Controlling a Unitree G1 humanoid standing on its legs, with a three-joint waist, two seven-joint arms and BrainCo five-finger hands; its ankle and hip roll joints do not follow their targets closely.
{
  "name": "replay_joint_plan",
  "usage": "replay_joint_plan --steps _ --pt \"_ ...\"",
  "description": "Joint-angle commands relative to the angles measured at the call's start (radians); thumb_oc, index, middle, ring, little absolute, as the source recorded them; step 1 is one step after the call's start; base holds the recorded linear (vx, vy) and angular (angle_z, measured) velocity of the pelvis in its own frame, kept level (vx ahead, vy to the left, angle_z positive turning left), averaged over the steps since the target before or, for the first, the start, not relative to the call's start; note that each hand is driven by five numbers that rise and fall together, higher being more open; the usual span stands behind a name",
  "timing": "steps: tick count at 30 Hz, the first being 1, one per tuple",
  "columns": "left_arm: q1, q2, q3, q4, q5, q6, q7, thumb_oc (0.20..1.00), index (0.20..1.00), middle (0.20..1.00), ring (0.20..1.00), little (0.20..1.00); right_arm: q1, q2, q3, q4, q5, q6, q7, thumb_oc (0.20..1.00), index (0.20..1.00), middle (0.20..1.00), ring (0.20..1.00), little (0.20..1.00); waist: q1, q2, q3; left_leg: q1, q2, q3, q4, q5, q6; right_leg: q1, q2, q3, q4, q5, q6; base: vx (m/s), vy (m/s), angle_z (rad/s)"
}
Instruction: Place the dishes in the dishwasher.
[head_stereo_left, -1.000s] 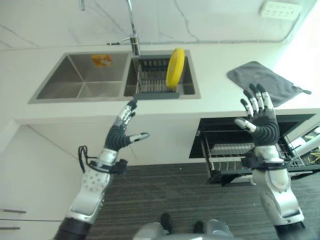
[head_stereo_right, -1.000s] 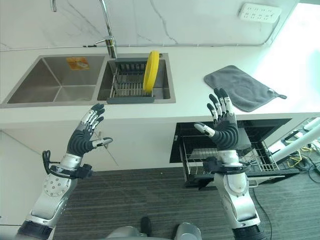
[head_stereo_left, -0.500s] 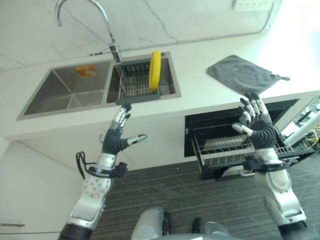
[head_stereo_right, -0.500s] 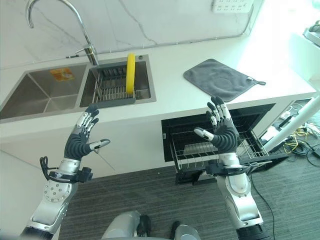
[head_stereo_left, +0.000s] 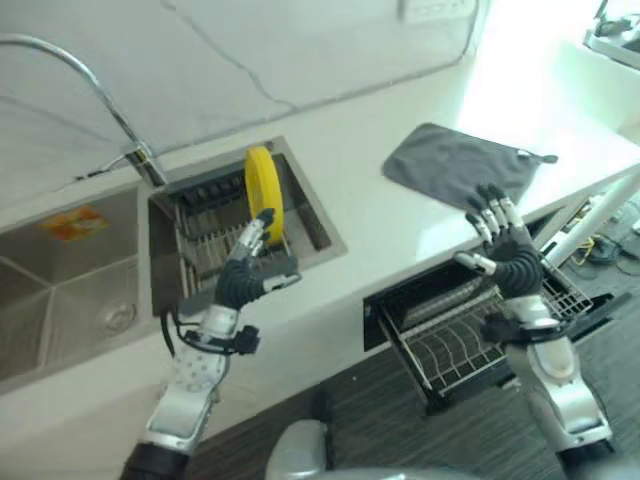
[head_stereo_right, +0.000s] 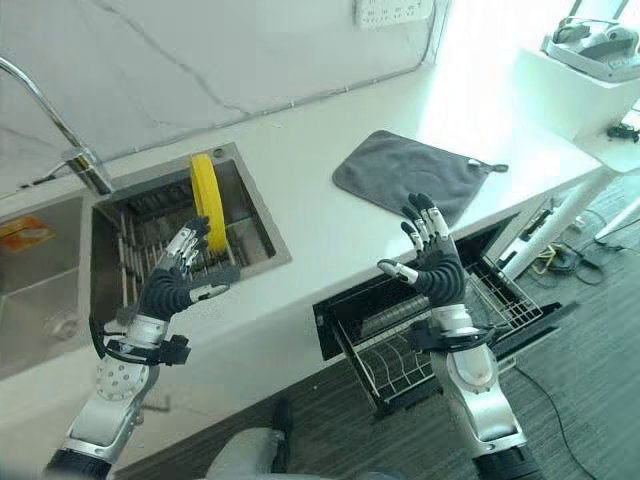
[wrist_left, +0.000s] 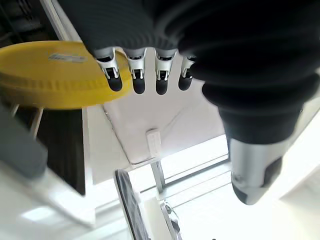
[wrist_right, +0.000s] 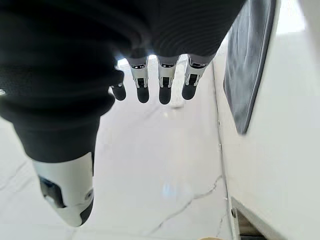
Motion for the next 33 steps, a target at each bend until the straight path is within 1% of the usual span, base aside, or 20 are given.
replay_joint_plan --steps 1,2,5,7,10,13,21,25,30,33 --pt "0.039 -0.009 0.027 -0.077 0.027 -0.02 0.046 1.0 1.0 1.0 1.0 1.0 -0.064 -0.02 -0.017 -0.049 0.041 -0.017 0.058 1.0 1.0 1.0 1.0 1.0 0.051 0.054 -0.067 0.071 0.096 -0.008 -0.023 -0.116 -0.046 -0.072 0.0 -0.159 -0.016 0.038 0.039 0.01 -0.013 -0.98" --pt "0.039 -0.003 0.029 -0.076 0.034 -0.018 0.053 1.0 1.0 1.0 1.0 1.0 -0.07 -0.015 -0.01 -0.048 0.035 -0.015 0.056 1.0 1.0 1.0 1.0 1.0 0.057 0.051 -0.067 0.075 0.099 0.004 -0.032 -0.118 -0.045 -0.076 -0.006 -0.165 -0.028 0.046 0.045 0.0 -0.053 -1.26" --pt "0.028 0.009 0.022 -0.066 0.02 -0.02 0.058 1.0 1.0 1.0 1.0 1.0 -0.078 -0.021 0.003 -0.049 0.013 -0.016 0.023 1.0 1.0 1.0 1.0 1.0 0.062 0.037 -0.067 0.059 0.104 0.021 -0.045 -0.11 -0.047 -0.068 0.007 -0.168 -0.084 0.057 0.048 -0.01 -0.091 -0.57" --pt "0.025 0.004 0.015 -0.067 0.01 -0.022 0.045 1.0 1.0 1.0 1.0 1.0 -0.087 -0.023 0.01 -0.045 0.003 -0.019 -0.005 1.0 1.0 1.0 1.0 1.0 0.068 0.029 -0.067 0.041 0.108 0.026 -0.051 -0.1 -0.055 -0.06 0.012 -0.169 -0.129 0.072 0.05 -0.03 -0.085 -0.07" --pt "0.029 -0.003 0.009 -0.072 0.019 -0.028 0.029 1.0 1.0 1.0 1.0 1.0 -0.093 -0.029 0.006 -0.046 0.005 -0.022 -0.017 1.0 1.0 1.0 1.0 1.0 0.073 0.022 -0.067 0.019 0.119 0.037 -0.058 -0.083 -0.07 -0.041 0.021 -0.176 -0.18 0.09 0.05 -0.01 -0.081 -0.05" --pt "0.032 -0.004 0.005 -0.079 0.021 -0.025 0.032 1.0 1.0 1.0 1.0 1.0 -0.098 -0.04 0.009 -0.05 0.019 -0.015 0.001 1.0 1.0 1.0 1.0 1.0 0.076 0.018 -0.069 0.001 0.13 0.045 -0.052 -0.075 -0.081 -0.028 0.029 -0.187 -0.219 0.101 0.045 -0.04 -0.08 -0.09" --pt "0.038 -0.001 0.006 -0.087 0.017 -0.016 0.044 1.0 1.0 1.0 1.0 1.0 -0.104 -0.048 0.025 -0.056 0.013 -0.015 -0.007 1.0 1.0 1.0 1.0 1.0 0.078 0.02 -0.081 0.008 0.142 0.045 -0.056 -0.071 -0.096 -0.024 0.043 -0.198 -0.244 0.111 0.037 -0.01 -0.017 -0.03" --pt "0.043 -0.001 0.007 -0.086 0.019 -0.02 0.046 1.0 1.0 1.0 1.0 1.0 -0.102 -0.05 0.03 -0.061 0.014 -0.013 -0.002 1.0 1.0 1.0 1.0 1.0 0.079 0.022 -0.086 0.018 0.143 0.04 -0.067 -0.069 -0.099 -0.024 0.048 -0.201 -0.246 0.111 0.033 0.0 0.0 0.0" --pt "0.044 -0.004 0.005 -0.079 0.028 -0.019 0.062 1.0 1.0 1.0 1.0 1.0 -0.101 -0.046 0.047 -0.062 0.012 -0.011 0.028 1.0 1.0 1.0 1.0 1.0 0.082 0.026 -0.093 0.039 0.14 0.037 -0.089 -0.065 -0.101 -0.023 0.05 -0.209 -0.247 0.113 0.033 -0.01 0.005 0.0" --pt "0.045 -0.003 0.003 -0.077 0.032 -0.019 0.06 1.0 1.0 1.0 1.0 1.0 -0.101 -0.048 0.059 -0.069 0.014 -0.005 0.026 1.0 1.0 1.0 1.0 1.0 0.085 0.027 -0.097 0.045 0.138 0.037 -0.098 -0.063 -0.1 -0.022 0.05 -0.217 -0.247 0.112 0.032 -0.03 0.019 0.04"
